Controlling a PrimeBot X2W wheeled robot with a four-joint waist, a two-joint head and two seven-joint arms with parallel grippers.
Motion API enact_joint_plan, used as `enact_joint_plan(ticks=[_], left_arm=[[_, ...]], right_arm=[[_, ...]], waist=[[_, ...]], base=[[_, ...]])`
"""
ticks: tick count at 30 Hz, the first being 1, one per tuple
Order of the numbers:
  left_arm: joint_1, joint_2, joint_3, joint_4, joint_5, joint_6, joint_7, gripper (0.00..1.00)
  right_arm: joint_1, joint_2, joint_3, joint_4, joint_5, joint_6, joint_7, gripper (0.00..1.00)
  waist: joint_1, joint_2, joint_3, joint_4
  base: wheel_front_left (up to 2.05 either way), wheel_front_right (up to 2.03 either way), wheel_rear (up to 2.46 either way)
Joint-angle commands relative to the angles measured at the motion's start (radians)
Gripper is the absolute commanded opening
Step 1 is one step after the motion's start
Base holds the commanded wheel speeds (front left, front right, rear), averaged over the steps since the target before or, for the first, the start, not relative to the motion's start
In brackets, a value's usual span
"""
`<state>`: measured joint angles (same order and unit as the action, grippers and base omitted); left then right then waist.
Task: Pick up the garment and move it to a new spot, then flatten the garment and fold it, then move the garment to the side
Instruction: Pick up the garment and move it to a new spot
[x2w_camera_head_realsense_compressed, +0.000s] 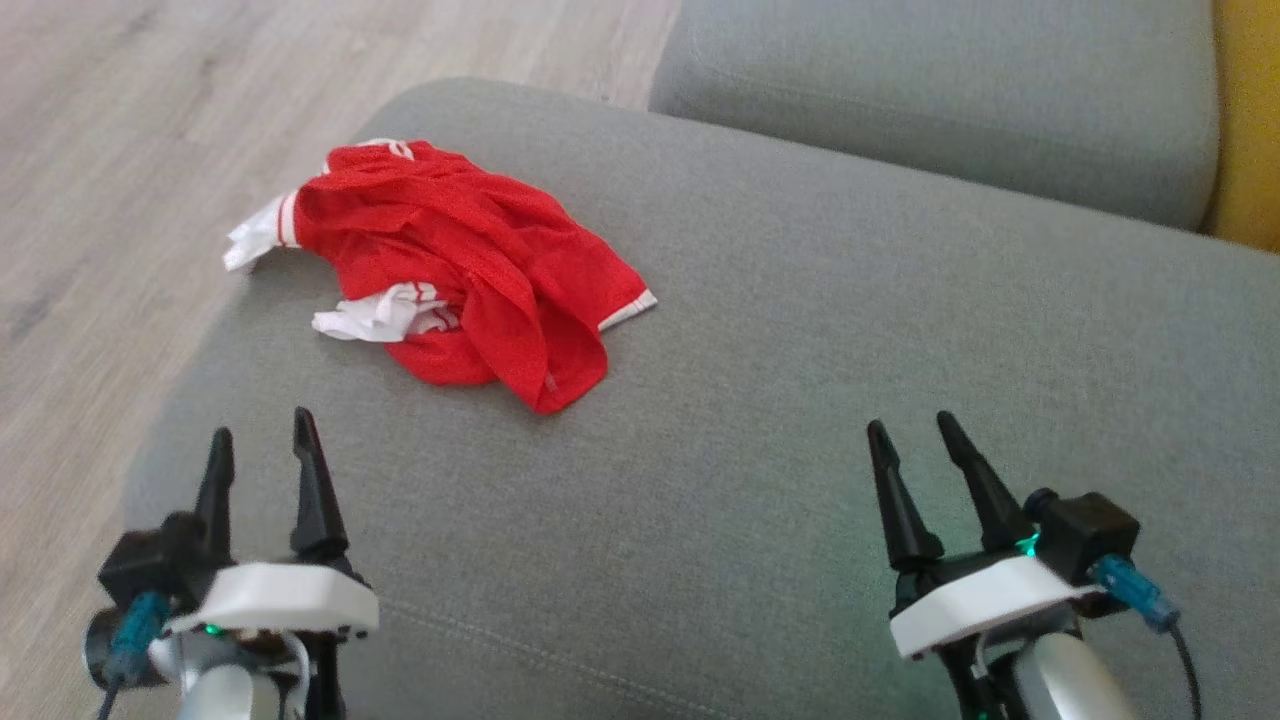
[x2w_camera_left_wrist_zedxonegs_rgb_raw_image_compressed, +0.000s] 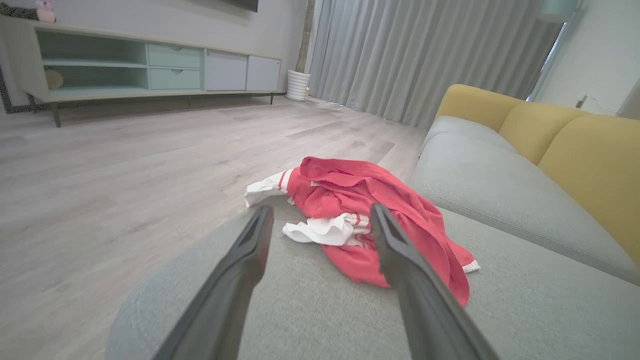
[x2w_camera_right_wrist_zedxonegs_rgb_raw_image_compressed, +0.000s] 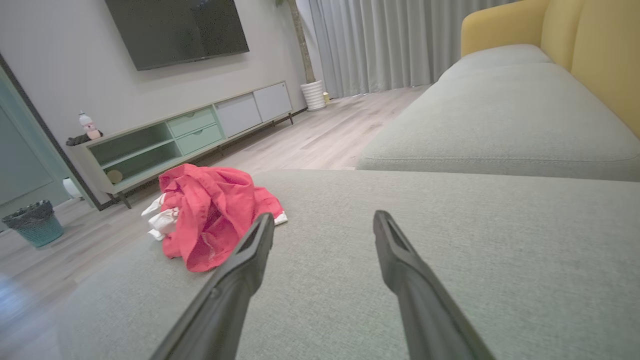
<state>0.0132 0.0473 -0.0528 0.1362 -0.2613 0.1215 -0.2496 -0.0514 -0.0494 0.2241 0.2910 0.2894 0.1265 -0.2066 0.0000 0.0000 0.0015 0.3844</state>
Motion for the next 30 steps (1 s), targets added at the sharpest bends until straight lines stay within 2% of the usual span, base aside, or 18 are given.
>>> enact_joint_plan(ticks=[1, 5, 8, 15, 21, 25, 30], left_arm=[[-0.067, 0.004, 0.044, -0.027, 0.015, -0.01, -0.012, 1.0], [-0.144, 0.034, 0.065, 0.006, 0.05, -0.05, -0.012, 1.0], [-0.23, 0.062, 0.066, 0.086, 0.054, -0.077, -0.007, 1.0], [-0.489, 0.144, 0.098, 0.291, -0.01, -0.123, 0.178, 1.0], [-0.669, 0.241, 0.062, 0.452, 0.021, -0.165, 0.3, 1.0], [-0.769, 0.301, 0.007, 0.543, 0.084, -0.181, 0.33, 1.0], [-0.877, 0.349, -0.04, 0.675, 0.14, -0.18, 0.332, 1.0]], right_arm=[[-0.052, -0.001, 0.01, -0.041, -0.01, 0.004, -0.001, 1.0], [-0.073, -0.001, -0.034, -0.076, -0.031, 0.004, 0.01, 1.0], [-0.082, -0.001, -0.081, -0.12, -0.052, 0.004, 0.026, 1.0], [-0.101, -0.001, -0.131, -0.25, -0.117, 0.004, 0.091, 1.0], [-0.113, -0.004, -0.135, -0.322, -0.139, 0.004, 0.126, 1.0], [-0.115, -0.01, -0.136, -0.351, -0.144, 0.004, 0.139, 1.0], [-0.126, -0.022, -0.125, -0.375, -0.141, 0.004, 0.148, 1.0]], waist=[[0.0, 0.0, 0.022, -0.019], [0.0, 0.0, 0.081, -0.051], [0.0, 0.0, 0.127, -0.068], [0.0, 0.0, 0.242, -0.124], [0.0, 0.0, 0.314, -0.167], [0.0, 0.0, 0.356, -0.183], [0.0, 0.0, 0.402, -0.212]], base=[[0.0, 0.0, 0.0], [0.0, 0.0, 0.0], [0.0, 0.0, 0.0], [0.0, 0.0, 0.0], [0.0, 0.0, 0.0], [0.0, 0.0, 0.0], [0.0, 0.0, 0.0]])
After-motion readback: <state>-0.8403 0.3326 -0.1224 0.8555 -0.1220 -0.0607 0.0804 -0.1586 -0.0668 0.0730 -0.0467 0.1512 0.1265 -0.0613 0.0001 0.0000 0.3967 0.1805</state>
